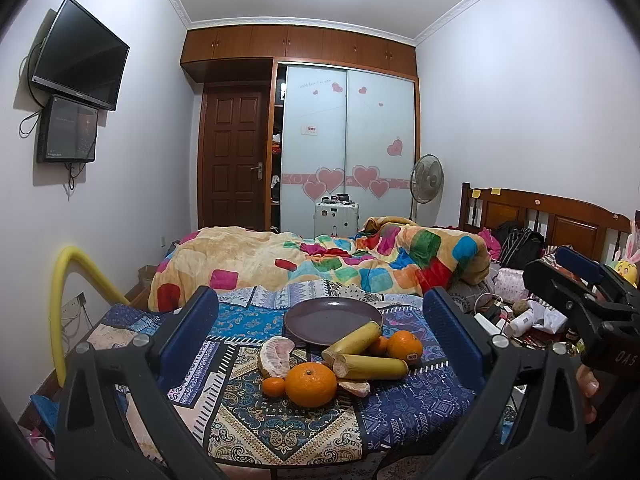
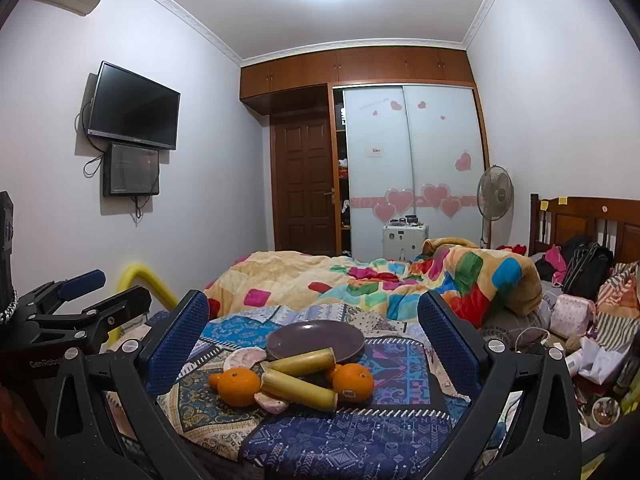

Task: Organize fruits

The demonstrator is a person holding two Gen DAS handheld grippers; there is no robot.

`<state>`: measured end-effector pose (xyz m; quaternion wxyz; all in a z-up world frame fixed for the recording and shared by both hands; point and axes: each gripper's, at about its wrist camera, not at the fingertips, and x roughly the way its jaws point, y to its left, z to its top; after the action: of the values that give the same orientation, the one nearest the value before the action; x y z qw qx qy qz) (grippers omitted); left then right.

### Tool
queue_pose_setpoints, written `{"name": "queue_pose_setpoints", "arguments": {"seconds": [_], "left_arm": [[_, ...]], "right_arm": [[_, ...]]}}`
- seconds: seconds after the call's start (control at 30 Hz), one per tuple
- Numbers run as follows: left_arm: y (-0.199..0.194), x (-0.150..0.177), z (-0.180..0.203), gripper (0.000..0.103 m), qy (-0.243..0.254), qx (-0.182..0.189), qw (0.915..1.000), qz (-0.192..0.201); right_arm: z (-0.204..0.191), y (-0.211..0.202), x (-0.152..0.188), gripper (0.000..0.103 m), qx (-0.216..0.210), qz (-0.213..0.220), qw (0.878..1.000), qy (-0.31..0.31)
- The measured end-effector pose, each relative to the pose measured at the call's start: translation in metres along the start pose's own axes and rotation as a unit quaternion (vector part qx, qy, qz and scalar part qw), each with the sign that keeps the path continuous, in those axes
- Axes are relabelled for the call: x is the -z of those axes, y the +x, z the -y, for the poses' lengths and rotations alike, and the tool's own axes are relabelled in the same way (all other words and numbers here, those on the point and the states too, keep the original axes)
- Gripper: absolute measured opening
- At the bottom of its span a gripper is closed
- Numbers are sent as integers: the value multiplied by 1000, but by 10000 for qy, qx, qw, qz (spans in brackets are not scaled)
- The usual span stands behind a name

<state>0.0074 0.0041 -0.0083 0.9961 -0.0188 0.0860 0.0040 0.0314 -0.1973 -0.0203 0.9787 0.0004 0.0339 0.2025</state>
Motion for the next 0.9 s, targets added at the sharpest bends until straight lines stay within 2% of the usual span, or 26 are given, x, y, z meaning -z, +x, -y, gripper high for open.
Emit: {"name": "queue_pose_setpoints", "arguments": {"seconds": [0.9], "left_arm": [[1,0,0,103,3,5,10000,-2]], "right_arm": [[-1,-1,-1,103,-16,20,10000,5]]}}
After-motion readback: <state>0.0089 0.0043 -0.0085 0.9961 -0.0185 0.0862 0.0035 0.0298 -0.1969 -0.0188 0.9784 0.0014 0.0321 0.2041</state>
